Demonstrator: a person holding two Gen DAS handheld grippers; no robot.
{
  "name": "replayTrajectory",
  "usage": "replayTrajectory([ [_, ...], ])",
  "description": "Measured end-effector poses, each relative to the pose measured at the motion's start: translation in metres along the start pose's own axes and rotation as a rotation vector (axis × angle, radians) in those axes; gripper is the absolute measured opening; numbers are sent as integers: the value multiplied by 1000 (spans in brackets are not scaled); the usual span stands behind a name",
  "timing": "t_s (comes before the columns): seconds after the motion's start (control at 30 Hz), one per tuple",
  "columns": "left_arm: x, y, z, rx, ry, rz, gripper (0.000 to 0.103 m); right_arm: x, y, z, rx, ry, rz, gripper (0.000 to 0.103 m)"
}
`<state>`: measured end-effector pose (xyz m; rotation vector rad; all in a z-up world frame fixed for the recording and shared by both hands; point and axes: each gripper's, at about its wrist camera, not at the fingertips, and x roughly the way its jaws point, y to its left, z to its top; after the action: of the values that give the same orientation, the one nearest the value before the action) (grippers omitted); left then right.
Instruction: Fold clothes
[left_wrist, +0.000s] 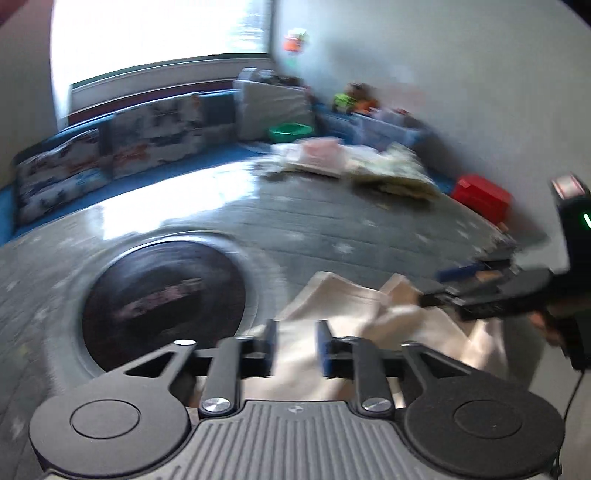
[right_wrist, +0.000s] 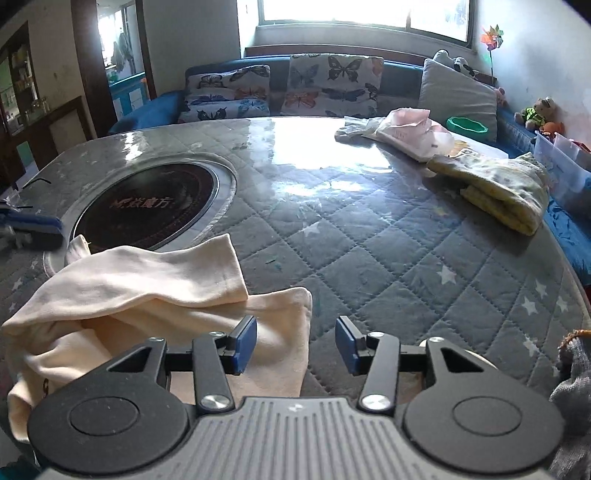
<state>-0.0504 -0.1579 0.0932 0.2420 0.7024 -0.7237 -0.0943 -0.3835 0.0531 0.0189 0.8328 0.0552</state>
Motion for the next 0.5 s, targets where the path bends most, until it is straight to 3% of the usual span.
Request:
replayTrajectory([
  [0.03, 8, -9, 0, 28, 11, -7, 46, 0, -1, 0, 2, 0, -1, 48],
  [0.2, 54, -35, -4, 104, 90, -27, 46, 2, -3, 3, 9, 0, 1, 48],
  [0.23, 61, -36, -5, 106, 106, -20, 38, 2, -2, 3, 6, 2, 4, 48],
  [0.27, 65, -35, -6, 103, 113, -12, 23, 3, -2, 3, 2, 4, 7, 48],
  [0.33, 66, -31, -7, 84, 108, -7, 13, 5, 0, 3, -4, 8, 13, 48],
  [0.43, 49, -16, -6, 31, 58, -11, 5, 9, 1, 2, -7, 14, 16, 48],
  [0.5, 35, -6, -5, 12, 16, 27, 4, 12, 1, 3, -2, 19, 15, 48],
])
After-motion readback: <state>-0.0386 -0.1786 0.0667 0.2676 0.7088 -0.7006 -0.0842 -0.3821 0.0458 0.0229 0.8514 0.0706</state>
